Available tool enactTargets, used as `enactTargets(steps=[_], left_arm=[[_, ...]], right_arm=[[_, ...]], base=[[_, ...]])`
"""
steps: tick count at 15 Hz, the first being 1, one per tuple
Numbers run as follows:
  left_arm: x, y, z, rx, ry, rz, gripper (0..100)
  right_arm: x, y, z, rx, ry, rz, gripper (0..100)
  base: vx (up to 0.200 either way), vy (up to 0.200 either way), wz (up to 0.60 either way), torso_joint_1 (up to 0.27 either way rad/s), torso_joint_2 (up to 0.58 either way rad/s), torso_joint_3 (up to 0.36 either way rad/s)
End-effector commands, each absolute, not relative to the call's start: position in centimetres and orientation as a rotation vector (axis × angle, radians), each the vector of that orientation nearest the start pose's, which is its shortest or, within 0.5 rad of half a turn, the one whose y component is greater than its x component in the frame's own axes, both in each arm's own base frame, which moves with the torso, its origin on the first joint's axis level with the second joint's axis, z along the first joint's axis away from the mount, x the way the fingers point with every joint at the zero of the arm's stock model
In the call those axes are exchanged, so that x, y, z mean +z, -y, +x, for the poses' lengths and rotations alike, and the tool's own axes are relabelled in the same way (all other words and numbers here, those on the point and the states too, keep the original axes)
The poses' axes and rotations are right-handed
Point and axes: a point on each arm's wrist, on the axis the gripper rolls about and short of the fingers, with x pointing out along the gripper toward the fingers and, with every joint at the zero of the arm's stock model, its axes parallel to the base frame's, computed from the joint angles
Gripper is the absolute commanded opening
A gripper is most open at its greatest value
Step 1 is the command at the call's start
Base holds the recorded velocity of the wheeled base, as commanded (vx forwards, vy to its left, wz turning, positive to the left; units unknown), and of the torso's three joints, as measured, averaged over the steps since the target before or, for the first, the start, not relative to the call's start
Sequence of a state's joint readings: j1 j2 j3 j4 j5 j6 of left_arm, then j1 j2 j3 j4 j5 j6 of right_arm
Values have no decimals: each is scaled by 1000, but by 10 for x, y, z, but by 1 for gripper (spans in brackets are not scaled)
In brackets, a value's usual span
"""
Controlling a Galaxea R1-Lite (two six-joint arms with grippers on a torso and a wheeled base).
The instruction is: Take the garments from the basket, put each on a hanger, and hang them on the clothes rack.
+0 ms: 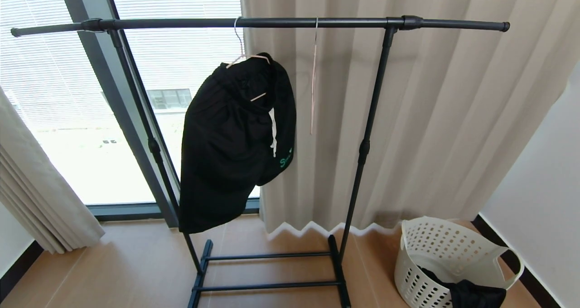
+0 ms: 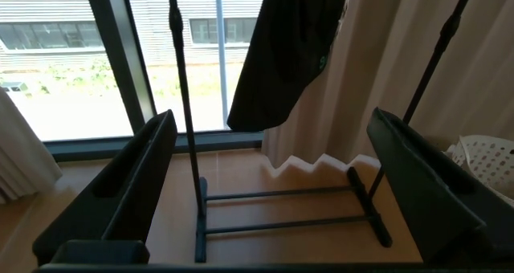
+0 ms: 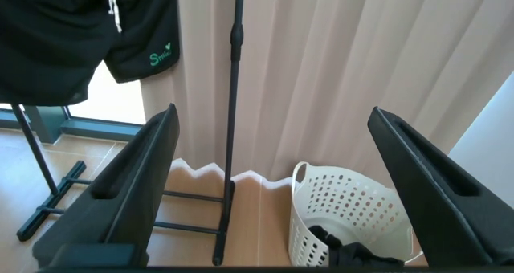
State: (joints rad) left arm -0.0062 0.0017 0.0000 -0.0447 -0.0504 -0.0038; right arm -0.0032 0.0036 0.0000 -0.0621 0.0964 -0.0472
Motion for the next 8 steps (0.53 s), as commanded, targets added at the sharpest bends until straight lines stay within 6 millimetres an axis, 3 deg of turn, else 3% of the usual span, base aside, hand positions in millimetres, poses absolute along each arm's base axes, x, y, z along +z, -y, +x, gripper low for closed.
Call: enactTargets(steps=[1, 8], left_arm=[[80, 1, -23, -57, 41, -4, 100], [80, 1, -23, -57, 41, -4, 100]], right_arm=[[82, -2, -23, 92, 62, -50, 100], [82, -2, -23, 92, 62, -50, 100]], base=[[0, 0, 0, -178, 515, 334], [0, 0, 0, -154, 502, 339]])
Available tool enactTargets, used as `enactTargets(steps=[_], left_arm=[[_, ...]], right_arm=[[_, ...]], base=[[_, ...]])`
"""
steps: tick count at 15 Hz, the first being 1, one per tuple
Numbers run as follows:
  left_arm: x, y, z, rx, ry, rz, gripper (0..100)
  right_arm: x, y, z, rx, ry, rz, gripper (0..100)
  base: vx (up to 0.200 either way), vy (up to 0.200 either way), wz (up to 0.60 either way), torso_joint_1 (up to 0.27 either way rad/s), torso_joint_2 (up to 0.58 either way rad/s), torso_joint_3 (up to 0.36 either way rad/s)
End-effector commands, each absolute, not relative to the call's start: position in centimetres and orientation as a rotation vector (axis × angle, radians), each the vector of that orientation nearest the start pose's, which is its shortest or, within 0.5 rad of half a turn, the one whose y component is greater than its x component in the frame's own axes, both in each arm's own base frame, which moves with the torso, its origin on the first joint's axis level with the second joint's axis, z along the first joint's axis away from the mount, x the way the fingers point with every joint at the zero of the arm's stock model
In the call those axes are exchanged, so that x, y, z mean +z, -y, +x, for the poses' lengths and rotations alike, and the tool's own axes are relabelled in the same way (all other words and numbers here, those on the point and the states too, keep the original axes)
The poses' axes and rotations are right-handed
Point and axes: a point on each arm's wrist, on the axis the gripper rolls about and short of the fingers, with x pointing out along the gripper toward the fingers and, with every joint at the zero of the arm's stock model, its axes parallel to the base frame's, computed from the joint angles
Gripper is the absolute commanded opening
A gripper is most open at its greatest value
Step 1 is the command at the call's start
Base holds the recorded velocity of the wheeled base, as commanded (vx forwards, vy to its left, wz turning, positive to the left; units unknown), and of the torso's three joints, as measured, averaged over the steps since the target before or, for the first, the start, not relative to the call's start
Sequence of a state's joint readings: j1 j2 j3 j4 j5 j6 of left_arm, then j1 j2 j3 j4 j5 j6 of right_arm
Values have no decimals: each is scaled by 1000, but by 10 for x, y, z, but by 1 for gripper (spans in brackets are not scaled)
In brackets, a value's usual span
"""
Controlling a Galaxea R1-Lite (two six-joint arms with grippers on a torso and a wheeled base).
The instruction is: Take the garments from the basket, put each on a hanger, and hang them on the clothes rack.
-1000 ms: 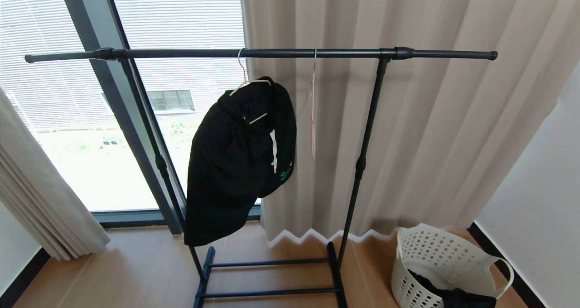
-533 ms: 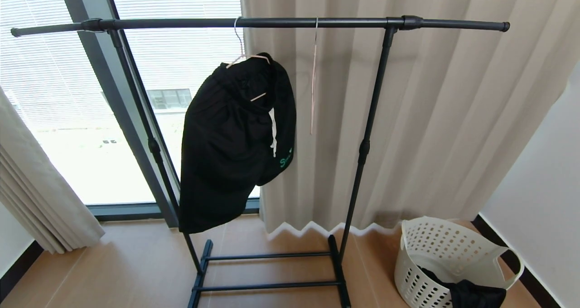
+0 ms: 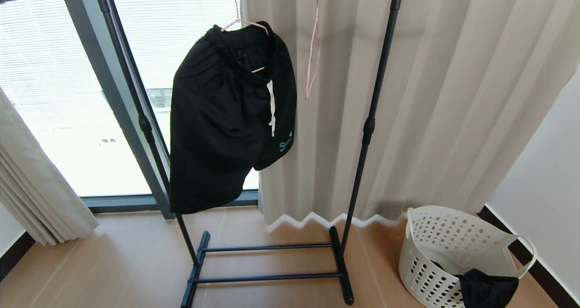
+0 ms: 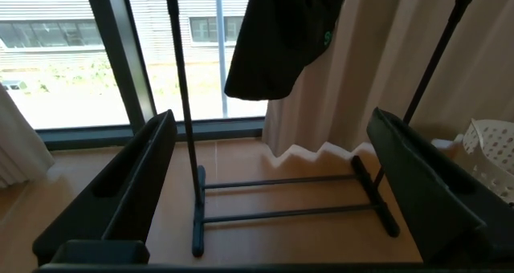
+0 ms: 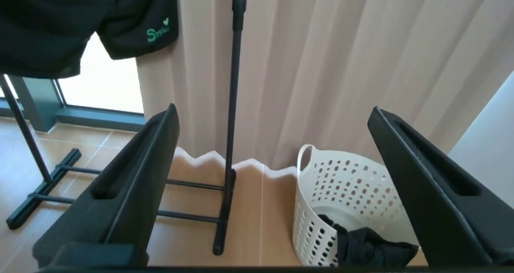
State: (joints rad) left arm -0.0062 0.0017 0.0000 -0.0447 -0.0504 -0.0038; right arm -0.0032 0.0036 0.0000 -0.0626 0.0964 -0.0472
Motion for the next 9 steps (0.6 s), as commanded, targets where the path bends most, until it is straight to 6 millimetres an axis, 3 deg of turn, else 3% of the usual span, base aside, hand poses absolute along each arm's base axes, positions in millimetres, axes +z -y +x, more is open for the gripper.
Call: enactTargets(steps=[1, 9], left_arm=[[80, 1, -23, -57, 41, -4, 100], [80, 1, -23, -57, 41, -4, 100]], right_arm=[[82, -2, -23, 92, 62, -50, 100], [82, -2, -23, 92, 62, -50, 100]], base=[[0, 0, 0, -119, 476, 334], [0, 0, 0, -69, 453, 374]])
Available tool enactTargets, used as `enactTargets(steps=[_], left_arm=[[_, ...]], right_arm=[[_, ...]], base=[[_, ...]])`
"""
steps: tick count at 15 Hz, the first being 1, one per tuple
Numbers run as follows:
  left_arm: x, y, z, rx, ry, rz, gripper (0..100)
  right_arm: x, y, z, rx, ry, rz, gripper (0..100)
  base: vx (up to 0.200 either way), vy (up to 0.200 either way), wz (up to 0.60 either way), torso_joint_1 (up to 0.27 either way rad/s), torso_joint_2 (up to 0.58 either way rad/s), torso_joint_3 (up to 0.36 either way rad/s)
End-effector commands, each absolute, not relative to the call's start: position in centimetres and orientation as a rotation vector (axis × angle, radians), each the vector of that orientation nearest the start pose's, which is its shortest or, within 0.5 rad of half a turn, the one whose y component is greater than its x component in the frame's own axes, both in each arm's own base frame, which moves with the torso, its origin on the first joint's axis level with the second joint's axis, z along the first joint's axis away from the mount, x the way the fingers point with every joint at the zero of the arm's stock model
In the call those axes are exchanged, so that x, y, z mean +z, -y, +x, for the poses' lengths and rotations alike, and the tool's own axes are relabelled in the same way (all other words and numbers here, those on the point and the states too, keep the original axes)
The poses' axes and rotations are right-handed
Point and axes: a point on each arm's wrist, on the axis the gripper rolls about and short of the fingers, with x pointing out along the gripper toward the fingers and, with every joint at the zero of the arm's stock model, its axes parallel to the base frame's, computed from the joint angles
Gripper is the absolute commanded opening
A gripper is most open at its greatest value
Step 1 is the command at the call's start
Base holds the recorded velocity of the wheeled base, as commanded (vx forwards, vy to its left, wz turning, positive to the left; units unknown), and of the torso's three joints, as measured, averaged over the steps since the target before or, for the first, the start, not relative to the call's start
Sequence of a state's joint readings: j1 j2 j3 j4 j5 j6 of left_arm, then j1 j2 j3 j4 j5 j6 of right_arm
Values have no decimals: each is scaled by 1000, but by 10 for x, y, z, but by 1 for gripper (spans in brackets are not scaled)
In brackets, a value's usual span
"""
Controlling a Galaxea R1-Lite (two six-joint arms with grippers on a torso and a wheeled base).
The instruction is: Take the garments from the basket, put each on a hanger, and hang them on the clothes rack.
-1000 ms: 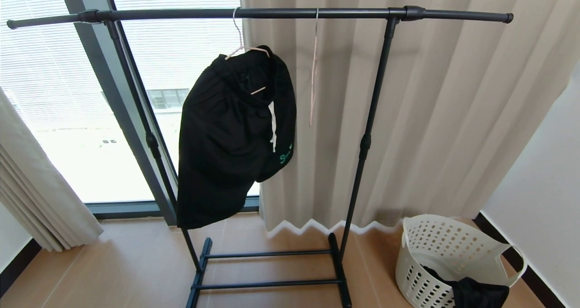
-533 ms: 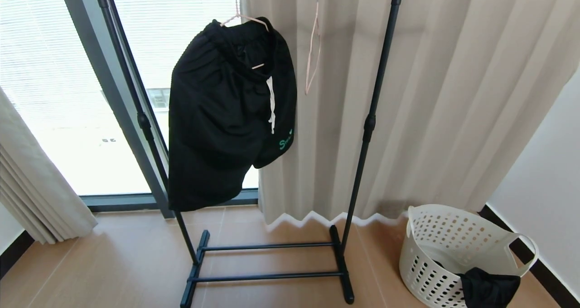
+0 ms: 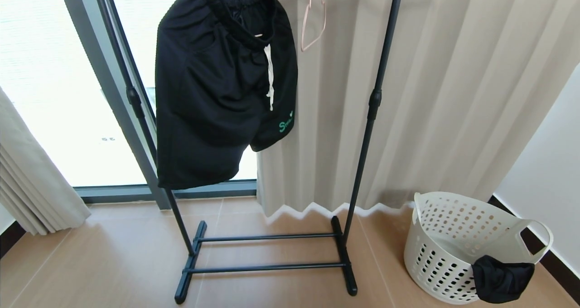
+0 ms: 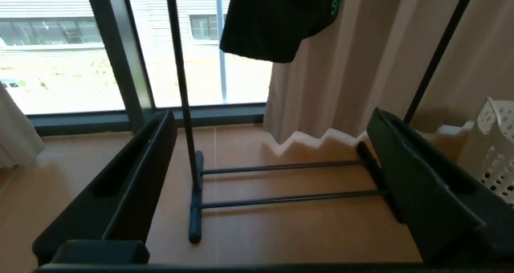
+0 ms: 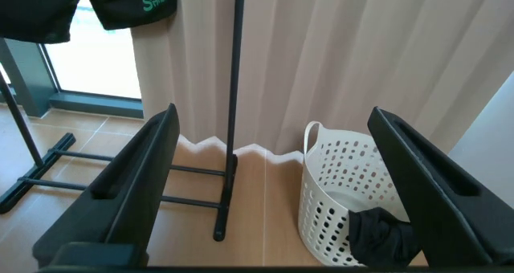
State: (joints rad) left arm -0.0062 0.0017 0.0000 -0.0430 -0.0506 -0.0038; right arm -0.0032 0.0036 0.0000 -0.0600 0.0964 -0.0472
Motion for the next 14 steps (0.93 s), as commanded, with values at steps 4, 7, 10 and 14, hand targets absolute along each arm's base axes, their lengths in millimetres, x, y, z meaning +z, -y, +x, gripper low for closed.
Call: enactTargets(steps=[4, 7, 10, 14], left_arm=[[80, 1, -23, -57, 41, -4, 100], [80, 1, -23, -57, 41, -4, 100], [80, 1, -23, -57, 41, -4, 100], [80, 1, -23, -57, 41, -4, 100]], right_arm=[[82, -2, -23, 92, 62, -50, 100], [82, -2, -23, 92, 62, -50, 100], [82, -2, -23, 92, 62, -50, 100], [82, -2, -23, 92, 62, -50, 100]], base=[[0, 0, 0, -11, 121, 122], [0, 0, -400, 0, 6, 10], [0, 0, -600, 2, 5, 4], [0, 0, -300, -2, 2, 4]])
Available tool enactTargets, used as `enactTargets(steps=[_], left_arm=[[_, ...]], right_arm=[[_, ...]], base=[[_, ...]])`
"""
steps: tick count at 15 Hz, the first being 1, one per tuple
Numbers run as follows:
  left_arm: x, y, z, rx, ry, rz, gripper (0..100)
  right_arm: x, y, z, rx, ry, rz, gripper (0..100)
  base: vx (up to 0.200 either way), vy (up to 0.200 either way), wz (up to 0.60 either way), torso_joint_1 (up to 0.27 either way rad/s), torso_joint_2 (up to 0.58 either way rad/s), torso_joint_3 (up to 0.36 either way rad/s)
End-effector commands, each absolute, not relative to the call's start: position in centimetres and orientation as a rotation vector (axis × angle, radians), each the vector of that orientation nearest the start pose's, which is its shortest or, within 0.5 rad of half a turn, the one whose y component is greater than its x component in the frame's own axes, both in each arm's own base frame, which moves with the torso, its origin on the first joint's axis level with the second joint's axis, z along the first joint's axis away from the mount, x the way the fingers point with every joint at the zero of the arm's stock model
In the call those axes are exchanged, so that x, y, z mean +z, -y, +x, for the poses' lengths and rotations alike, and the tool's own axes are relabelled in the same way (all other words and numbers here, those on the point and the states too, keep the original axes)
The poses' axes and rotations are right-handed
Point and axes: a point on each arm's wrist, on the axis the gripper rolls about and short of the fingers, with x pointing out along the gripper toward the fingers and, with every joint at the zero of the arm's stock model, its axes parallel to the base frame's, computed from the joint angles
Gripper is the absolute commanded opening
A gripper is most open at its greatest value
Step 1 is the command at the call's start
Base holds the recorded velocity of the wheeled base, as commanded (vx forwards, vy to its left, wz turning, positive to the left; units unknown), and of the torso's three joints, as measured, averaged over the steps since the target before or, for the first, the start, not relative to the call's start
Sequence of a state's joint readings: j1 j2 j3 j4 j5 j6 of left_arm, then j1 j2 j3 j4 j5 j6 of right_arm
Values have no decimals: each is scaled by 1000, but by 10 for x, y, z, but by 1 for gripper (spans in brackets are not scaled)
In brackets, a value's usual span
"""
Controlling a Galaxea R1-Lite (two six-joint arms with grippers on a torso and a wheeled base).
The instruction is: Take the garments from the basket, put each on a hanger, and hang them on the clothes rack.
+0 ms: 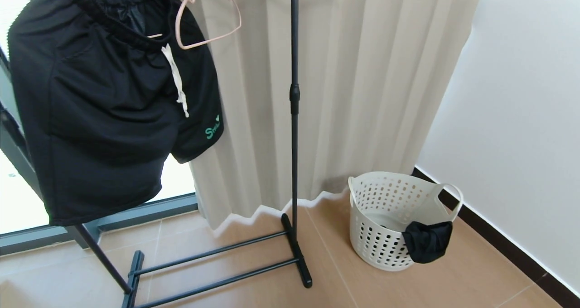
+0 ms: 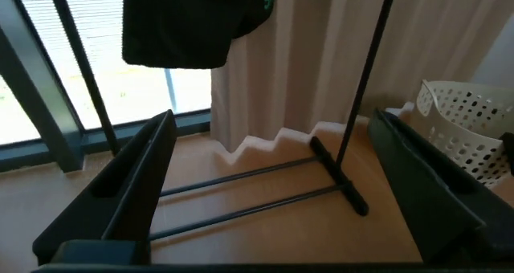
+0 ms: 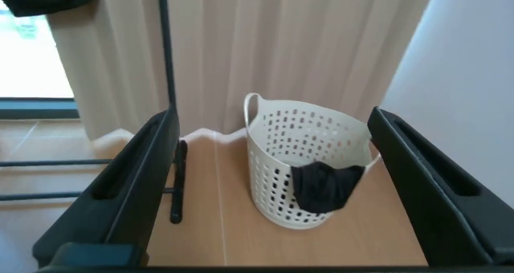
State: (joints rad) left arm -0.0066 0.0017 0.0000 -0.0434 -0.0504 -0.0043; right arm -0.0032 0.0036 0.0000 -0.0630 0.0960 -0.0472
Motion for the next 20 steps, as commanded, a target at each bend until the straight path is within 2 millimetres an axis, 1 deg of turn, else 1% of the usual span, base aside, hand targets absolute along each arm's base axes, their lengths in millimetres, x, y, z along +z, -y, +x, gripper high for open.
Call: enactTargets(steps=[1, 5, 14, 16, 20], left_arm=[[80, 1, -23, -57, 41, -4, 100], [80, 1, -23, -57, 41, -4, 100], [80, 1, -23, -57, 41, -4, 100], [80, 1, -23, -57, 41, -4, 100], [80, 1, -23, -57, 41, -4, 100]], right_arm=[[82, -2, -23, 92, 62, -50, 100], [82, -2, -23, 92, 62, -50, 100], [82, -2, -23, 94, 64, -51, 100], [82, -2, -23, 92, 64, -51, 100], [82, -2, -23, 92, 64, -51, 100]], base=[[0, 0, 0, 0, 0, 0], [0, -200, 0, 0, 4, 1], [200, -200, 0, 1, 0, 2], [200, 0, 0, 0, 5, 2], [0, 0, 0, 0, 0, 0]])
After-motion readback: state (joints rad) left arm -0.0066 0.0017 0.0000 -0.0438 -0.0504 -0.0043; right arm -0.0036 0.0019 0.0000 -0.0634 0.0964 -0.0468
